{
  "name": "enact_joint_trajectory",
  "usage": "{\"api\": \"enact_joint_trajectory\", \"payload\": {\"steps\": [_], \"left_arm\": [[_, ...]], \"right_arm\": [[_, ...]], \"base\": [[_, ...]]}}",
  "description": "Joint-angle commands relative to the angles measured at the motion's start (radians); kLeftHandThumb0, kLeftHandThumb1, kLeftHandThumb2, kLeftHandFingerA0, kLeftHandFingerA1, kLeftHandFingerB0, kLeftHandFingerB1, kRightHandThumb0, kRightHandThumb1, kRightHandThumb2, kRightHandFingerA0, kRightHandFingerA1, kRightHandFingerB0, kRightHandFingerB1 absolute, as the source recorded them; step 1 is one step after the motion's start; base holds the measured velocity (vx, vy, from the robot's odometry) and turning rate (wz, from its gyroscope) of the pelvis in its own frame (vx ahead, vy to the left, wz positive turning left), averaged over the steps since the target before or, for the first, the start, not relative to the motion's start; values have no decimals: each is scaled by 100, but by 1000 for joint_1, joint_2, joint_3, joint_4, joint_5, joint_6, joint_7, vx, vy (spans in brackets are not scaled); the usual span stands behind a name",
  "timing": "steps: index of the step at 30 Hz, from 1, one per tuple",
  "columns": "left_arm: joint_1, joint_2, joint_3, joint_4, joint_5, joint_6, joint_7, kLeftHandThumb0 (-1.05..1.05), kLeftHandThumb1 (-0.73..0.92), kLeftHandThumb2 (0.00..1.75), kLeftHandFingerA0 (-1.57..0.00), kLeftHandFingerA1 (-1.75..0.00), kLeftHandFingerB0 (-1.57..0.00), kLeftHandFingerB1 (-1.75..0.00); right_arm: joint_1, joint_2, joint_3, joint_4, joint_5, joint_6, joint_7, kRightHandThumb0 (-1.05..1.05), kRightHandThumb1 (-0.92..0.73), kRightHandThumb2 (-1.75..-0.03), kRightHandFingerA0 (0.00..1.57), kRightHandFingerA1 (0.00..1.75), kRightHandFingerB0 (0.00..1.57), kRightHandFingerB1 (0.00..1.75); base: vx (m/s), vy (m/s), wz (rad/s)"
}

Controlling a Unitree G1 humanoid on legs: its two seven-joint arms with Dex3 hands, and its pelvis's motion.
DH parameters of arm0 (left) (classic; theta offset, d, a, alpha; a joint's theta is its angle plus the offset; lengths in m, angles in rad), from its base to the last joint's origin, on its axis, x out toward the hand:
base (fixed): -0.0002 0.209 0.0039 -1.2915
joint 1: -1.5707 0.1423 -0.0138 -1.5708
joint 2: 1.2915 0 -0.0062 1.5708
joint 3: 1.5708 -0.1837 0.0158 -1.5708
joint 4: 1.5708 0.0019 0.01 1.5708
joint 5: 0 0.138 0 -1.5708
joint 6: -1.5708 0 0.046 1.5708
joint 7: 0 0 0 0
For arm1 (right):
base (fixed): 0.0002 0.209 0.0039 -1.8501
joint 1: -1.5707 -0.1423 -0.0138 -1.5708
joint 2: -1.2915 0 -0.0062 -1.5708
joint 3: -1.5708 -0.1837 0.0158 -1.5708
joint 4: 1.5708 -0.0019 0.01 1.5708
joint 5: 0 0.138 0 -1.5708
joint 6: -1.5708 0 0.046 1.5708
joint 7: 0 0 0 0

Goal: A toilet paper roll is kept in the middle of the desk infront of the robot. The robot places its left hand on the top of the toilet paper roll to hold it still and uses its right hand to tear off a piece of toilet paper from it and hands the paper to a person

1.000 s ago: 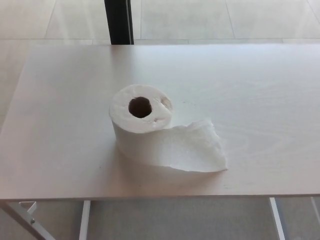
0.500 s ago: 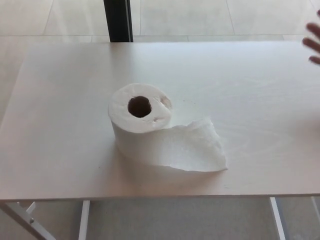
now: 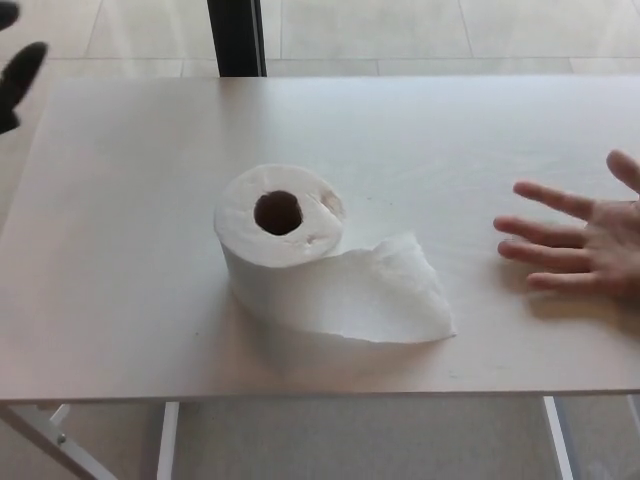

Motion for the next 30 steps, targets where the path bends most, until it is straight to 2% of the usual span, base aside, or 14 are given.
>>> {"api": "enact_joint_trajectory", "payload": {"steps": [1,6,11,14,16,17,18,20,21,22,23,26,29,30], "left_arm": [[-118,-56,-253,-237,350,176,47,-44,69,60,-46,-56,-52,-47],[-81,-58,-300,-214,391,152,62,-40,67,59,-50,-59,-55,-52],[-68,-59,-320,-179,400,127,85,-41,66,59,-55,-54,-56,-49],[-48,-43,-384,-170,454,133,62,-40,68,60,-52,-48,-57,-46],[-48,-31,-418,-151,497,106,68,-40,67,59,-55,-49,-57,-46],[-52,-27,-439,-133,516,88,75,-40,68,60,-57,-49,-71,-60],[-53,-27,-450,-122,523,79,79,-40,68,60,-57,-49,-71,-60],[-58,-3,-486,-107,570,59,80,-42,70,61,-53,-51,-65,-54],[-59,9,-516,-98,602,66,62,-45,70,61,-48,-50,-52,-44],[-54,18,-546,-88,644,61,72,-46,70,61,-51,-49,-51,-43],[-54,24,-568,-79,674,61,79,-47,68,60,-49,-49,-46,-42],[-67,24,-617,-38,727,73,97,-47,69,60,-50,-47,-46,-41],[-95,8,-631,-17,732,109,84,-46,71,60,-47,-46,-45,-41],[-113,-10,-631,2,729,120,98,-46,71,60,-45,-48,-46,-41]], "right_arm": [[-135,49,318,-128,-244,219,74,-57,-61,-58,35,51,38,39],[-192,73,353,-54,-250,241,43,-52,-59,-58,47,53,44,39],[-242,87,386,-19,-252,244,35,-57,-60,-59,48,58,46,39],[-275,113,435,-35,-279,307,37,-55,-60,-58,48,51,50,40],[-284,125,448,-19,-282,302,30,-53,-61,-59,48,50,50,41],[-292,128,451,-3,-282,283,27,-52,-61,-59,50,52,51,42],[-295,129,455,1,-287,276,24,-52,-61,-59,50,52,51,42],[-293,130,459,-2,-291,280,21,-50,-61,-58,51,53,52,43],[-291,135,462,-2,-293,290,18,-47,-61,-58,54,54,53,44],[-283,138,462,-2,-292,295,12,-50,-57,-59,53,55,52,45],[-276,138,462,-2,-297,301,7,-47,-61,-58,50,53,55,44],[-256,138,464,-5,-317,323,-12,-46,-61,-58,50,54,57,44],[-249,134,462,17,-321,301,-20,-45,-62,-58,51,52,58,45],[-251,126,464,31,-333,279,-27,-45,-59,-59,56,55,59,46]], "base": [[0,0,0],[0,0,0],[0,0,0],[0,0,0],[0,0,0],[0,0,0],[0,0,0],[0,0,0],[0,0,0],[0,0,0],[0,0,0],[0,0,0],[0,0,0],[0,0,0]]}}
